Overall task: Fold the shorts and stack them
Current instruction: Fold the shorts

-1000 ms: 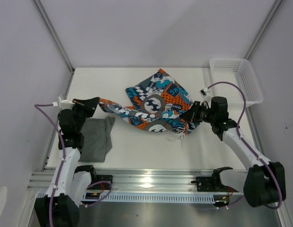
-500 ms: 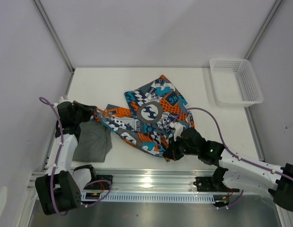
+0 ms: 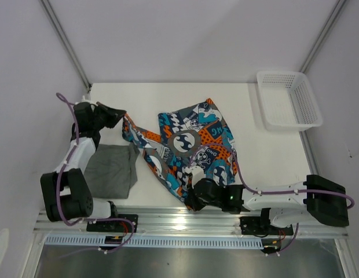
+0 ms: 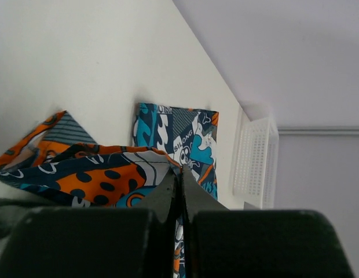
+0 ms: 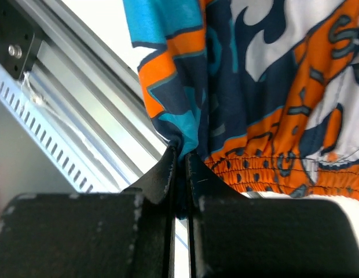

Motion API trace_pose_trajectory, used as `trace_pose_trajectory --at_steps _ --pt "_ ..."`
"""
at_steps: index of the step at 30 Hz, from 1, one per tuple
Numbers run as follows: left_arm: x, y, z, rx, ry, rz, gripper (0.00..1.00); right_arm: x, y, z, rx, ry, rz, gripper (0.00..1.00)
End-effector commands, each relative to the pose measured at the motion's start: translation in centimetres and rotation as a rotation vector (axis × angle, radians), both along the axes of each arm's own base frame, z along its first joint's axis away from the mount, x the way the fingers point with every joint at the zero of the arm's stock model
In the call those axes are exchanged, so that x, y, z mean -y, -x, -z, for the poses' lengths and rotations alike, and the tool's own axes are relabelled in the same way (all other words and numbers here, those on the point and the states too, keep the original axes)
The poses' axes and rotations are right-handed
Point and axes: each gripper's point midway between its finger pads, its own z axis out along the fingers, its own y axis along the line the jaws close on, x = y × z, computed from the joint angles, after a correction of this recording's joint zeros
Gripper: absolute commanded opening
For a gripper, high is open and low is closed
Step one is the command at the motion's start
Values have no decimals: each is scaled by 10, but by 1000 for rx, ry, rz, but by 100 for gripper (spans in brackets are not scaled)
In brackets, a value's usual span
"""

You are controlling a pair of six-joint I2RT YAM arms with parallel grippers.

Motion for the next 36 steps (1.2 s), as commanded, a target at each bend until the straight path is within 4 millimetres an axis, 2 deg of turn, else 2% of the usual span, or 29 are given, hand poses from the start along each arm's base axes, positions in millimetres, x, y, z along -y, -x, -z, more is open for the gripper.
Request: trace_pose_trajectory --at_steps 1,3,4,6,7,9,11,12,13,14,15,16,17,18,19,20,21,22,23,24,26,27,29,30,34,36 --pt "12 -46 -103 328 -50 45 0 -10 6 0 15 20 35 0" --pt "29 -55 -100 324 -39 82 0 -13 0 -8 44 -3 76 0" --pt "33 -62 -114 351 -42 80 0 -14 -1 -13 48 -19 93 0" --pt "46 -72 -107 329 -42 100 0 -9 -9 -32 84 -62 137 0" --pt "48 -79 -121 349 -50 93 0 -6 -14 -39 99 -76 158 0" --pt "59 -91 -131 364 -46 109 0 7 -23 -60 133 -114 225 0" --pt "67 -98 -132 366 -41 109 0 22 -29 -76 146 -145 285 0" --pt "67 -104 -148 396 -39 105 0 30 -34 -78 147 -145 326 0" --pt "73 -111 -144 392 -34 106 0 38 -41 -81 136 -158 392 0" --pt "89 -113 -147 401 -24 128 0 53 -47 -73 128 -113 442 0" --pt "95 -117 -161 436 -16 134 0 62 -52 -76 119 -122 490 0" --pt "101 -125 -152 422 -8 139 0 70 -56 -72 118 -110 527 0" --pt "111 -128 -156 442 -1 149 0 80 -60 -67 105 -96 575 0" --pt "118 -132 -169 477 12 153 0 86 -62 -66 101 -100 609 0" --pt "125 -139 -162 476 18 158 0 93 -65 -60 101 -85 639 0" --pt "138 -141 -166 504 27 171 0 102 -71 -56 94 -75 696 0" --pt "146 -143 -180 540 41 183 0 108 -74 -53 91 -66 726 0" --pt "154 -146 -179 547 51 195 0 112 -76 -50 88 -57 750 0" --pt "168 -151 -169 540 64 219 0 119 -78 -45 91 -36 777 0" --pt "174 -152 -180 581 89 221 0 124 -83 -44 84 -38 823 0" --pt "192 -158 -177 595 122 237 0 136 -87 -38 94 -13 877 0" --pt "197 -161 -184 615 128 235 0 140 -89 -36 91 -14 908 0" --pt "216 -164 -179 612 134 261 0 148 -90 -31 86 7 939 0" --pt "223 -172 -184 629 134 268 0 152 -90 -28 82 9 966 0" --pt "258 -186 -165 619 126 290 0 169 -92 -16 79 44 1034 0" --pt "266 -186 -176 656 133 285 0 172 -94 -15 79 47 1052 0"
